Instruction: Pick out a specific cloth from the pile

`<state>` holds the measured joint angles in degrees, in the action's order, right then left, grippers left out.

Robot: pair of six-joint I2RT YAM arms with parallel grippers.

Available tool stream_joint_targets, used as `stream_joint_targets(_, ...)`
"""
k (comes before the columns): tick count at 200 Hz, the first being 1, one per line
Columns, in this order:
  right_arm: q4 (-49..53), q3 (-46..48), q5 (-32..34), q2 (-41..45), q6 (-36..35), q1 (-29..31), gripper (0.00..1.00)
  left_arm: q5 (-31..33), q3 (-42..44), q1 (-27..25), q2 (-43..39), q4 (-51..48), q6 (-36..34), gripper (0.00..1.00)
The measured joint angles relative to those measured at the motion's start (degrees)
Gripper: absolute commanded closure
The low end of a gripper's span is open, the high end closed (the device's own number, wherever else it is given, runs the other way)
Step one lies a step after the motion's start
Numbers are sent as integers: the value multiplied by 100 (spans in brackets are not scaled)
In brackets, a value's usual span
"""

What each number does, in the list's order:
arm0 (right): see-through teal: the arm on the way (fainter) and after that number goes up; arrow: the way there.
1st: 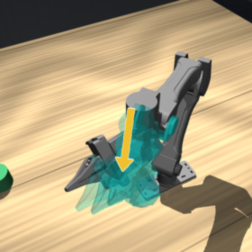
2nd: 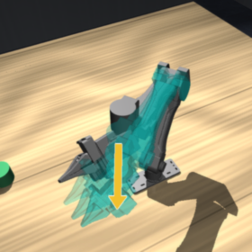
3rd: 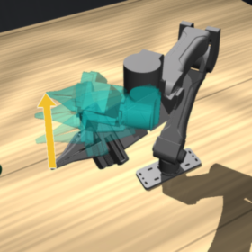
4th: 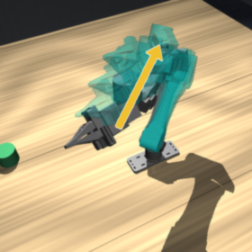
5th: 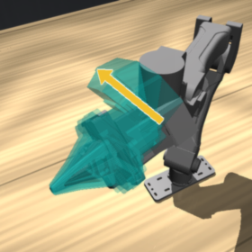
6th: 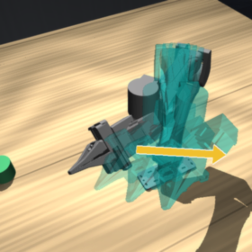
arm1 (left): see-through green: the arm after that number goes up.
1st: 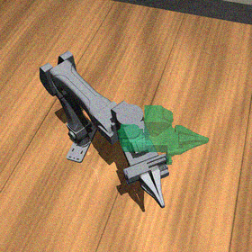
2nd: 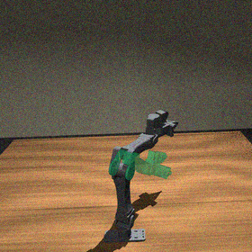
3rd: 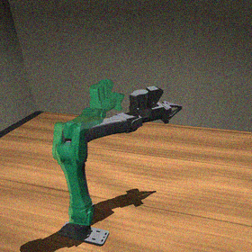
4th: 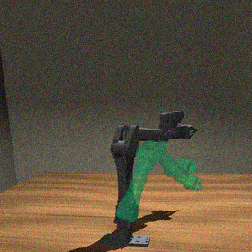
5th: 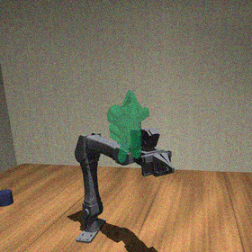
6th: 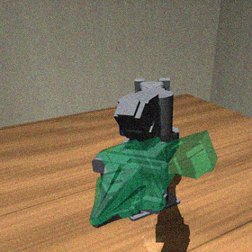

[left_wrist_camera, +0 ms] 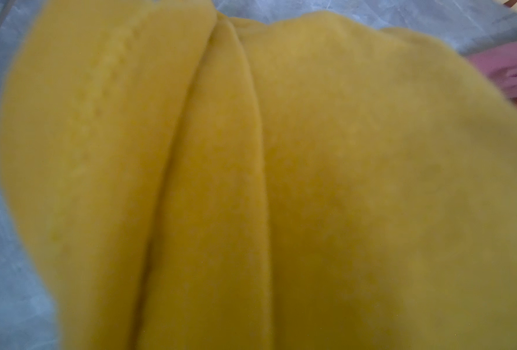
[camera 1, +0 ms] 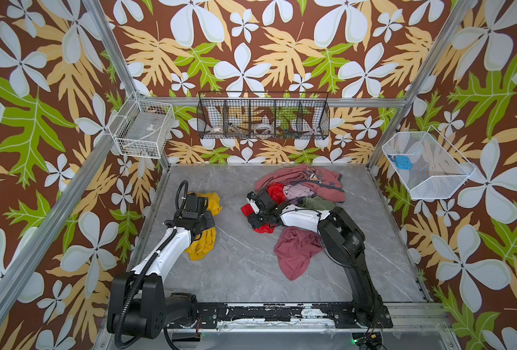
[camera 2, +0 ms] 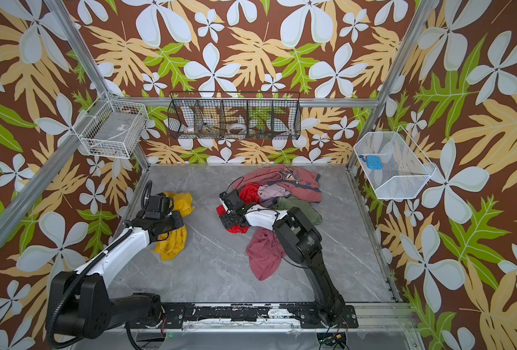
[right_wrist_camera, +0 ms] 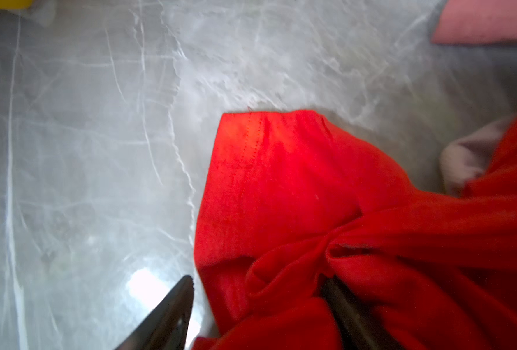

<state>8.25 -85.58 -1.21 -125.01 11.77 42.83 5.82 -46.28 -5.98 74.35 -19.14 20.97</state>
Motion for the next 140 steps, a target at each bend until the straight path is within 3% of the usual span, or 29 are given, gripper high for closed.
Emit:
stream_joint_targets(31, -597, 839, -15, 398, 136, -142, 31, -83, -94, 20, 275, 214, -216, 100)
stream_joint_targets(85, -1287, 1985, 63, 1043, 431, -474, 31, -841, -501, 28, 634, 667, -702, 100)
stream_joint_targets(140, -1502, 2433, 199, 1307, 468, -496, 31, -1322, -1143, 48, 63, 691, -822, 100)
